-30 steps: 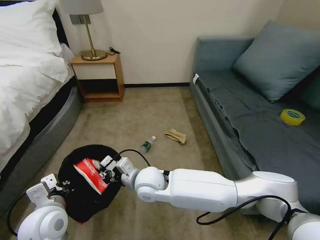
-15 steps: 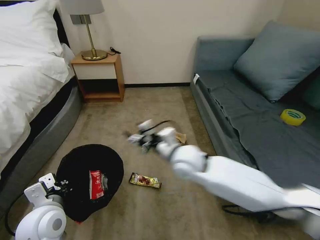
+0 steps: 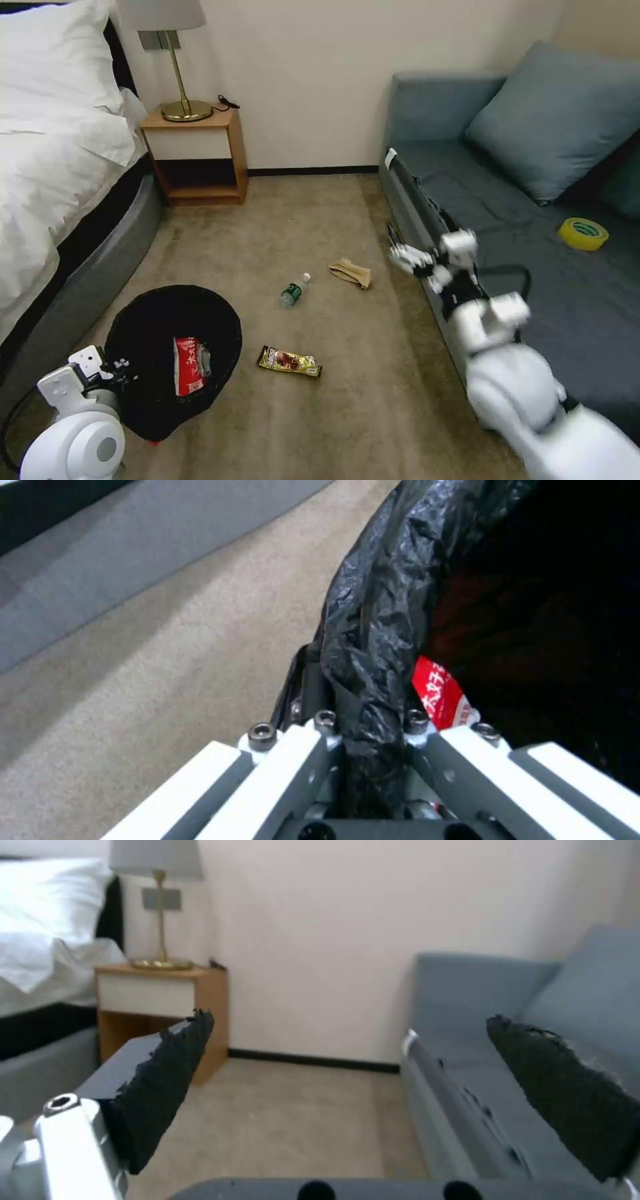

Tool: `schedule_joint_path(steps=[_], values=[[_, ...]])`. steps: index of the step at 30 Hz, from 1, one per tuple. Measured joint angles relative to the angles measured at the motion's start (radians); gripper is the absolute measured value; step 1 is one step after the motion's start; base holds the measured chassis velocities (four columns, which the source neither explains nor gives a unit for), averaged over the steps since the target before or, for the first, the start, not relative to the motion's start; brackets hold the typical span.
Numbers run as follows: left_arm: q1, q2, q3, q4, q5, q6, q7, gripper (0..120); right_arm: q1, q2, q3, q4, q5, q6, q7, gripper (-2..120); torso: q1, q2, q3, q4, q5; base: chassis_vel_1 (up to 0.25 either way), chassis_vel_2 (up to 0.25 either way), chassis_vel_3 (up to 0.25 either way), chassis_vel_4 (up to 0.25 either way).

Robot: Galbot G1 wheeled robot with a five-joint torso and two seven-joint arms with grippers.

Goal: Pick up the trash bin, then pick up the garbage on the floor and place it into the trash bin.

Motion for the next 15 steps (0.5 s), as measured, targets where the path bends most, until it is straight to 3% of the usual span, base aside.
schedule_joint_path(steps=[5,15], values=[[0.001,0.004,-0.008,-0.004,-0.006,0.000,0.000,1,-0.041,0.060,-0.030,-0.006,-0.084,0.007,0.000,100,0.000,0.000,0.000,0.0004,0.0000,0.000,0.000,0.000,0.000],[0.000,0.004,-0.016,-0.009,-0.014,0.000,0.000,1,-0.027,0.056,-0.055,-0.027,-0.088,0.015,-0.012,100,0.000,0.000,0.000,0.0003,0.0000,0.000,0.000,0.000,0.000]])
